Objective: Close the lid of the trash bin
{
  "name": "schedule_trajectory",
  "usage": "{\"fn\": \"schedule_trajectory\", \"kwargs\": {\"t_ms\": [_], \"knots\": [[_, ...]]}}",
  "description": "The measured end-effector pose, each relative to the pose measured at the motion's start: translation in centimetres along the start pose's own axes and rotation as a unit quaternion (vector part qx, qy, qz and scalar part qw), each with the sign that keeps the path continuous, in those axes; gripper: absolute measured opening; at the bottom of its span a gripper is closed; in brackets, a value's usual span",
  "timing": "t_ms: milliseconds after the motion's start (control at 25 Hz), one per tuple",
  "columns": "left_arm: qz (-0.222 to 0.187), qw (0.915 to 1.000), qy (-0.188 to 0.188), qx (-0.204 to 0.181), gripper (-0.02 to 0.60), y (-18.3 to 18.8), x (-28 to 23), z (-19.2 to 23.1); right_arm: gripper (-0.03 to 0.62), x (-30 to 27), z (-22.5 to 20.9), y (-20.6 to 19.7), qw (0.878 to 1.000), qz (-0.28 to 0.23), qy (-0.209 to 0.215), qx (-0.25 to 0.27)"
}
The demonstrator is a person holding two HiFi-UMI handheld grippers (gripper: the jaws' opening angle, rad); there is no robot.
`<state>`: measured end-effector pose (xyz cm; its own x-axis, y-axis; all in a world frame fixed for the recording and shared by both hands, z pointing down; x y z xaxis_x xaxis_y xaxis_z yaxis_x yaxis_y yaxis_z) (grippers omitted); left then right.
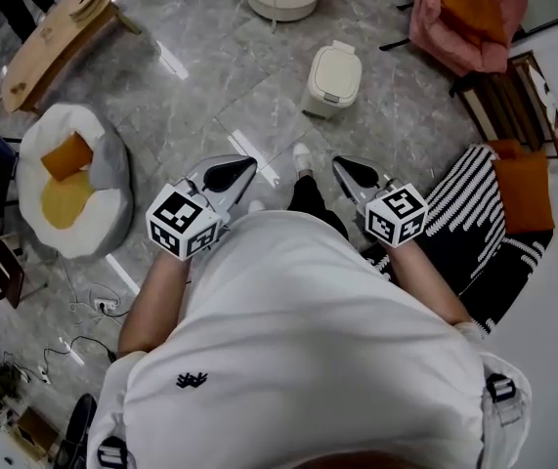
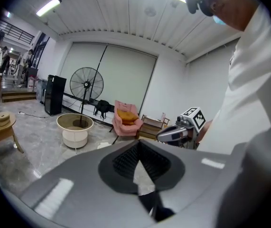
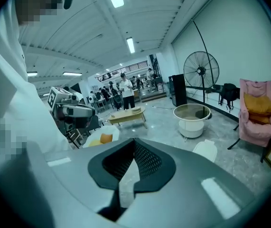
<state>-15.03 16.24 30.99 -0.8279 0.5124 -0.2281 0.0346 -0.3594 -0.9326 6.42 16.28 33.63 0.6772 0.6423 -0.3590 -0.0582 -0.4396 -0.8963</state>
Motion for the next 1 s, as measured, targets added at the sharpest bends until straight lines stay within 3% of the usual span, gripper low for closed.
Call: {"fn": "schedule_trajectory", "kwargs": {"t_ms": [1000], "knots": [[0.013,0.9998,-0.012,0.006,0.055,-0.8,-1.1,-0.6,0.002,0.9,0.6,1.8,1.0,-0.023,0.006,0.015]]}}
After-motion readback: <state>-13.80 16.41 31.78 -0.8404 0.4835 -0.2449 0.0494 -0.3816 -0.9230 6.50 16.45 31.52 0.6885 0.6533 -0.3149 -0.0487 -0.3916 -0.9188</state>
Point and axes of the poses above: the fingertips, and each gripper's own axes: x backward along the fingers, z to its left, y out of its top, the point moved 4 cm from there along x, backward along the fingers, and after that the axes turned 6 degrees about -z, right-handed, at the moved point
